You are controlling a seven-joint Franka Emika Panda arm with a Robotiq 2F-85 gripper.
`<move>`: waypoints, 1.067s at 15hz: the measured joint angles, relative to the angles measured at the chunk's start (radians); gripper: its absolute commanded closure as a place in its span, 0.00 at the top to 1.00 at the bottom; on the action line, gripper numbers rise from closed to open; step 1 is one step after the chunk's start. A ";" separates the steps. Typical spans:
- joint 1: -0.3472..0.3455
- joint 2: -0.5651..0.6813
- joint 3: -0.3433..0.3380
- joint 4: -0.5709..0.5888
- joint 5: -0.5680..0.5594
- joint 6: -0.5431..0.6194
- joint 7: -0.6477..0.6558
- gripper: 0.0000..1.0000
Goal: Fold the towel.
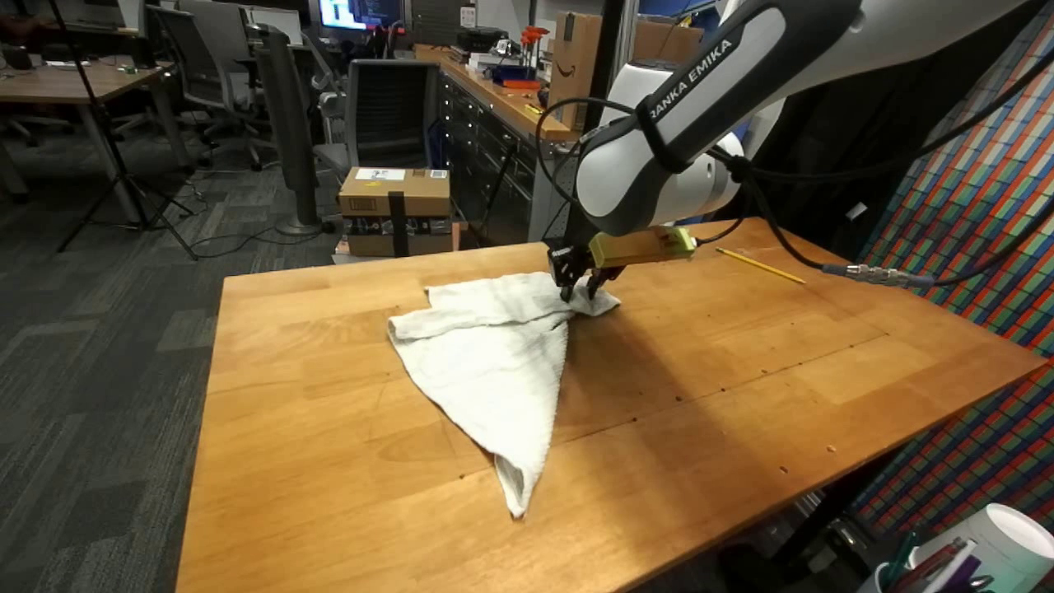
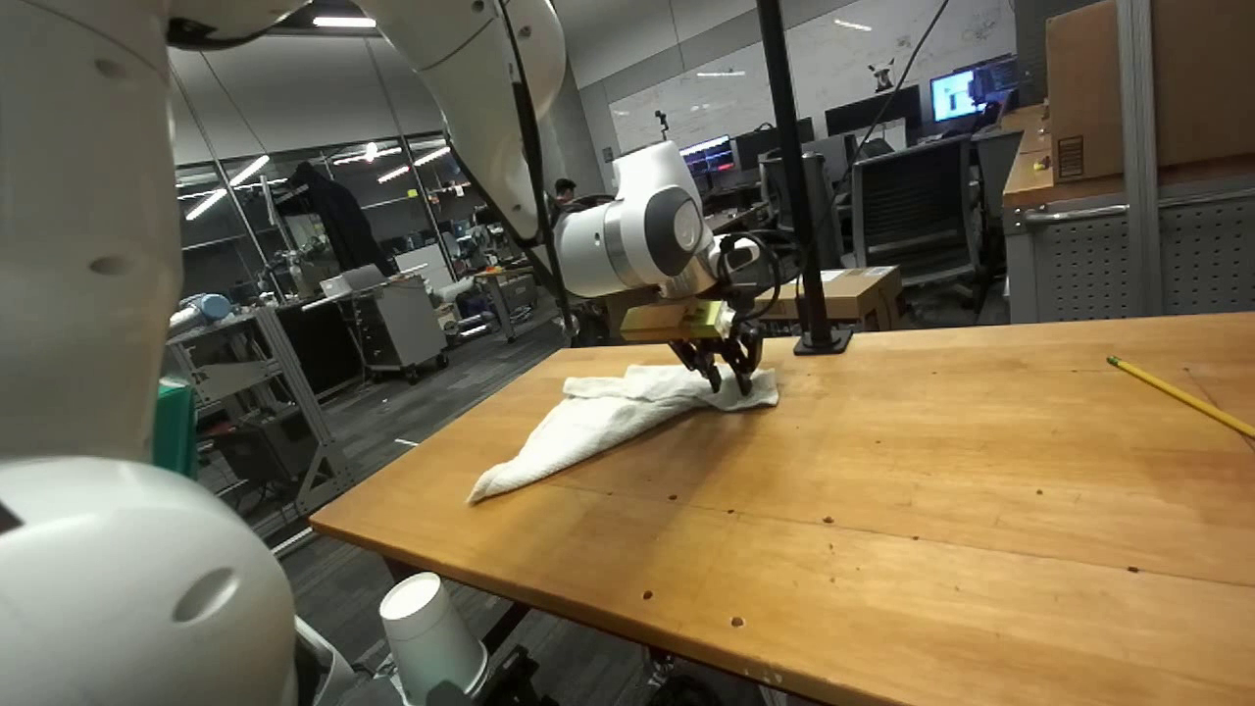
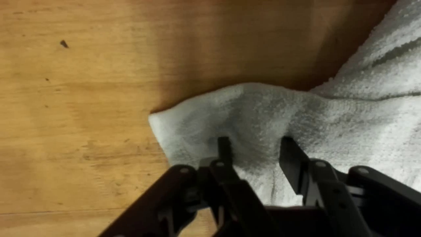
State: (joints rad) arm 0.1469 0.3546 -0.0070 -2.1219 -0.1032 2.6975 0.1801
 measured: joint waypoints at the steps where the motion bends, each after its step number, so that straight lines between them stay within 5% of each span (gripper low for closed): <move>1: 0.001 -0.001 0.001 0.000 0.000 0.000 0.001 0.09; 8: 0.021 -0.016 -0.005 -0.005 -0.017 0.002 0.039 0.07; 16: 0.130 -0.177 0.001 -0.049 -0.204 0.004 0.226 0.07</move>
State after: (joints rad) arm 0.2769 0.1774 -0.0064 -2.1707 -0.3067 2.7015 0.4057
